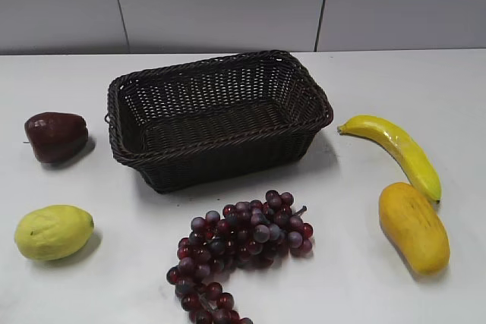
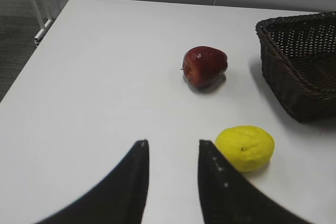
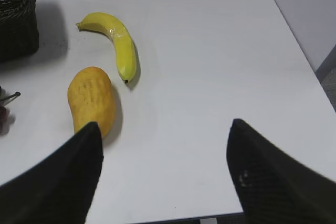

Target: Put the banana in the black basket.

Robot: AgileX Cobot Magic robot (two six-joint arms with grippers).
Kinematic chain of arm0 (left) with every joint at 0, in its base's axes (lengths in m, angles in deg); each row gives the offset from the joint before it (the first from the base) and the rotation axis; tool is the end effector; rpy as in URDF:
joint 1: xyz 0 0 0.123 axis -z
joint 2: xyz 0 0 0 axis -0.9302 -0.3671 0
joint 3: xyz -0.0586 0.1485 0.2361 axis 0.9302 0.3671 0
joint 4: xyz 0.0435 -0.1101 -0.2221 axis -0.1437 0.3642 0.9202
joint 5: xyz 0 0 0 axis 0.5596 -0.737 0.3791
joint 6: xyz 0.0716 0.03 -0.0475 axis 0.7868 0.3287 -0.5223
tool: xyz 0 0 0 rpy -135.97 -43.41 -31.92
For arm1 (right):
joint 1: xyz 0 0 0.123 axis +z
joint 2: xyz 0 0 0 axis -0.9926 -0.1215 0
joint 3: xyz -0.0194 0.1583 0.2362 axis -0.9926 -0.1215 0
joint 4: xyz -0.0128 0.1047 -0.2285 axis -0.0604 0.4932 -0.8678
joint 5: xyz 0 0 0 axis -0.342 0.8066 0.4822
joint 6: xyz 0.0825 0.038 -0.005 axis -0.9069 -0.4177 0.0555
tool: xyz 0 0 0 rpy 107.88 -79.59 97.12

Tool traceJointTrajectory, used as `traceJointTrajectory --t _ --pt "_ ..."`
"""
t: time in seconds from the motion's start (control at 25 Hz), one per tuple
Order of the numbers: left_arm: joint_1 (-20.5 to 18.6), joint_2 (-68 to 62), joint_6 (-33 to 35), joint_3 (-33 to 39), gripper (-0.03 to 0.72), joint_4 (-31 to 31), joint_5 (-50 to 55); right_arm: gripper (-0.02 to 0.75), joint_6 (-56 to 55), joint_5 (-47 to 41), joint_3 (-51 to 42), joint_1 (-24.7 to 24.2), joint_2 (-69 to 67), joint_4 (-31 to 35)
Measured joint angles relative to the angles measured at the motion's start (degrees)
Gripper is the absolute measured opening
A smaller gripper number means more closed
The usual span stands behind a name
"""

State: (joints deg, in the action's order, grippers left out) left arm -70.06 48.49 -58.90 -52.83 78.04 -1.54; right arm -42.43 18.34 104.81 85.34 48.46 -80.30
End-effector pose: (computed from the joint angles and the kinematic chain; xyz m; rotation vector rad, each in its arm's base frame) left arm -0.0061 -0.0036 0.2800 0.0410 2.0199 0.0075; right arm -0.0042 -0.0061 0.2762 0.0262 2.0342 -0.0237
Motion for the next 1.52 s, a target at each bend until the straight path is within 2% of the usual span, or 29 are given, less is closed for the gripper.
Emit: traceJointTrajectory --t 1.04,1.24,1.52 --pt "0.0 0.0 -0.02 0.0 0.236 0.0 0.0 0.59 -0.02 0.87 0.37 0.0 -0.54 0.32" --pt "0.0 0.0 -0.06 0.0 0.236 0.0 0.0 0.632 -0.07 10.47 1.08 0.0 -6.63 0.32" --pt "0.0 0.0 0.02 0.0 0.236 0.0 0.0 0.665 -0.07 31.67 1.26 0.07 -22.15 -0.16"
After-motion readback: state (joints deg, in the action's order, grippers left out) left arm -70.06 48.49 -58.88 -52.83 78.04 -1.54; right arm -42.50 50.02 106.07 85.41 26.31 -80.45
